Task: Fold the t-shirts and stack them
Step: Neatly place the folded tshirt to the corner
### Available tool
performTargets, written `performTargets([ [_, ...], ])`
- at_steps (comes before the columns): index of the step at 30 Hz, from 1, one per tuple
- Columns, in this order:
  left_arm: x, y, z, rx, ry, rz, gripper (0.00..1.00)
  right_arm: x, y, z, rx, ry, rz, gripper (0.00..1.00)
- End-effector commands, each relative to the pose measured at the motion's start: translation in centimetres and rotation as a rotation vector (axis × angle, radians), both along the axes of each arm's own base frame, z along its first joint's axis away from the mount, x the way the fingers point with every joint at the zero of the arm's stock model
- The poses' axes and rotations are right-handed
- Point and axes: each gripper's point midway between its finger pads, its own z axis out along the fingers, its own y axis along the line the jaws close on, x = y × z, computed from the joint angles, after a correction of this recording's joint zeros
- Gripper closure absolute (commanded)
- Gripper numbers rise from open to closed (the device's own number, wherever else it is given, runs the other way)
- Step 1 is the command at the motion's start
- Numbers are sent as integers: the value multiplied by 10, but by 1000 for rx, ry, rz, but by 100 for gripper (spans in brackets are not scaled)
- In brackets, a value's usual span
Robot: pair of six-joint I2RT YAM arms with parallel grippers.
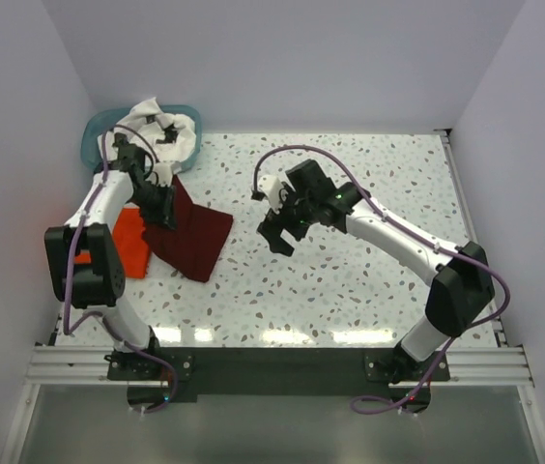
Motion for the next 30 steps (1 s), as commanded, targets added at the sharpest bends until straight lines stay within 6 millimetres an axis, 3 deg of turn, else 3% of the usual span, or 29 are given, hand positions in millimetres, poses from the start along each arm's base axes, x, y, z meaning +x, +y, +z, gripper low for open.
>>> performTargets([
  [1, -2, 15, 50, 59, -136, -99, 100, -3, -14, 14, -19, -51, -3, 1],
  [9, -5, 36, 98, 146, -279, -98, 100, -4, -20, 13, -42, -63, 4, 1],
  [17, -13, 58, 113, 157, -308, -55, 100, -9, -23, 11, -53, -52, 11, 1],
  [30, -6, 65, 148, 104, -382, -61, 100, -14, -30, 8, -63, -49, 11, 1],
])
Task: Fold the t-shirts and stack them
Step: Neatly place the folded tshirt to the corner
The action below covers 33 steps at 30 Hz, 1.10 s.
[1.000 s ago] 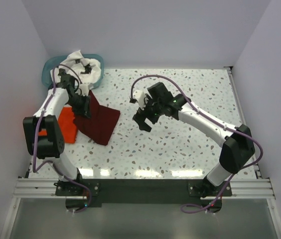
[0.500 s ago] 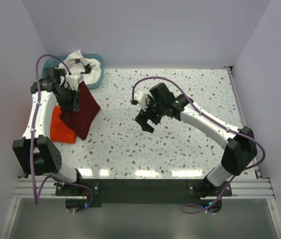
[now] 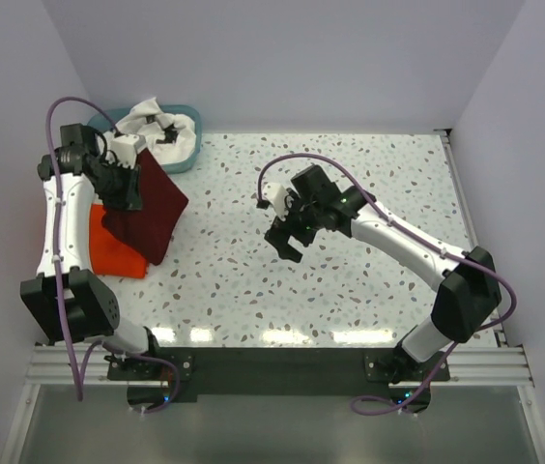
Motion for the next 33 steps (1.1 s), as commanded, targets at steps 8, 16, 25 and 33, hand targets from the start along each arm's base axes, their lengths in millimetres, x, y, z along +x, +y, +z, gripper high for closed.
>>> performTargets([
  [8, 2, 26, 20, -25, -49, 3, 100, 3, -5, 13, 6, -43, -17, 1],
  [16, -6, 62, -16, -112, 50, 89, 100, 8, 0, 14, 6, -33, -18, 1],
  [25, 6, 101, -54, -78, 86, 133, 100, 9, 1, 15, 1, -30, -21, 1],
  [33, 9, 139, -82, 61, 111, 182, 93, 8, -2, 13, -13, -30, -23, 1],
])
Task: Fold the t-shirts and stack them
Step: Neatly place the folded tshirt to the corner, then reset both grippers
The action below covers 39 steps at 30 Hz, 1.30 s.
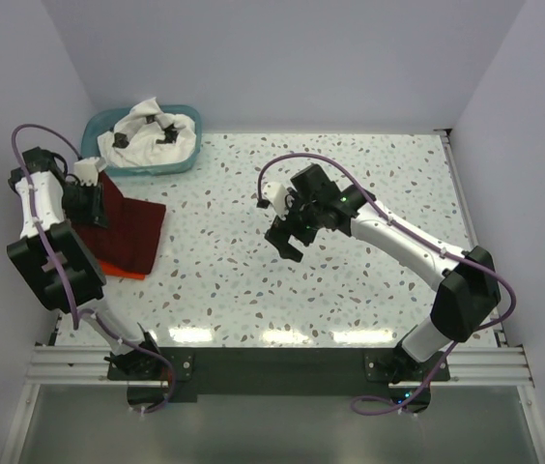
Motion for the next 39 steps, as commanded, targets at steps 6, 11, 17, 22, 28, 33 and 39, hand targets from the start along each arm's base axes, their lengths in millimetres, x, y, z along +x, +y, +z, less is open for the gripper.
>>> performTargets([
  [6, 4, 50, 4, 231, -47, 62, 16, 10, -2, 15, -5, -51, -19, 1],
  [11, 17, 62, 47, 335, -175, 86, 0, 15, -8, 21, 3, -60, -53, 1],
  [17, 53, 47, 105, 408, -331, 52, 0, 41, -36, 36, 53, -40, -185, 1],
  [22, 88, -2, 137, 428, -420, -33, 0, 65, -70, 50, 108, -42, -300, 1],
  [28, 134, -106, 148, 350, -509, -177, 0, 93, -113, 53, 182, -15, -479, 1],
  [33, 155, -210, 115, 186, -500, -289, 0, 110, -137, 41, 231, 3, -588, 1],
  [39, 140, -304, 39, 13, -407, -399, 0, 115, -148, -1, 246, 56, -657, 1],
])
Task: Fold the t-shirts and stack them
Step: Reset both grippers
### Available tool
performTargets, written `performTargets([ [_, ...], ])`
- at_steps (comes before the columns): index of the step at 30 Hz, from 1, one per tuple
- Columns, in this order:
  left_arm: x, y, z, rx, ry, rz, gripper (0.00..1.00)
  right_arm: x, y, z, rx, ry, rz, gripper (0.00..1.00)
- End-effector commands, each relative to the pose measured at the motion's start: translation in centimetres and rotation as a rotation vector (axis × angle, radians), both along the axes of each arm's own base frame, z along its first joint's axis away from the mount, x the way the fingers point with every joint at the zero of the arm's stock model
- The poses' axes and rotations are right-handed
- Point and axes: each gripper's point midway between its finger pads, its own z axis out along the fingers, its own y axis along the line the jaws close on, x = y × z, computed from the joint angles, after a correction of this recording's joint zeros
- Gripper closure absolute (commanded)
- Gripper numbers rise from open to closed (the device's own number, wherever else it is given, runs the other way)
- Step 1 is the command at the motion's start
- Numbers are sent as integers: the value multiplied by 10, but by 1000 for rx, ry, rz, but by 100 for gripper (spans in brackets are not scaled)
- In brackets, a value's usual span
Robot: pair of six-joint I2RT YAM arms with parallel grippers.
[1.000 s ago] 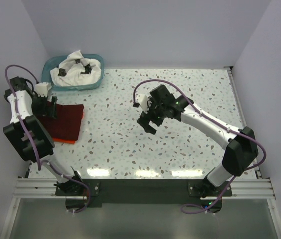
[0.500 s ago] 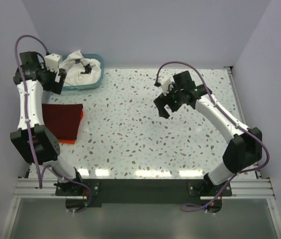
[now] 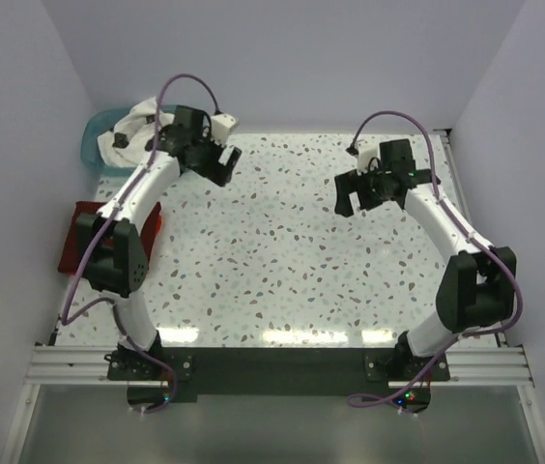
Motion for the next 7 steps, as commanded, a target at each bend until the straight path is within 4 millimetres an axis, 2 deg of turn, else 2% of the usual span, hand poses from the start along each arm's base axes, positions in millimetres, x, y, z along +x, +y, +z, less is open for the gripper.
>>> performTargets([
  [1, -14, -45, -41, -145, 85, -20, 0, 3, 11, -8, 71, -15, -18, 1],
  [3, -26, -53, -52, -169, 116, -24, 0, 3, 12, -12, 86, -17, -28, 1],
  [4, -33, -53, -65, -171, 133, -24, 0, -3, 12, -20, 88, 2, -33, 1],
  [5, -36, -54, -68, -175, 134, -25, 0, -2, 12, -17, 98, -15, -34, 1],
  [7, -38, -49, -59, -171, 86, -20, 0, -6, 13, -19, 108, -18, -42, 1],
])
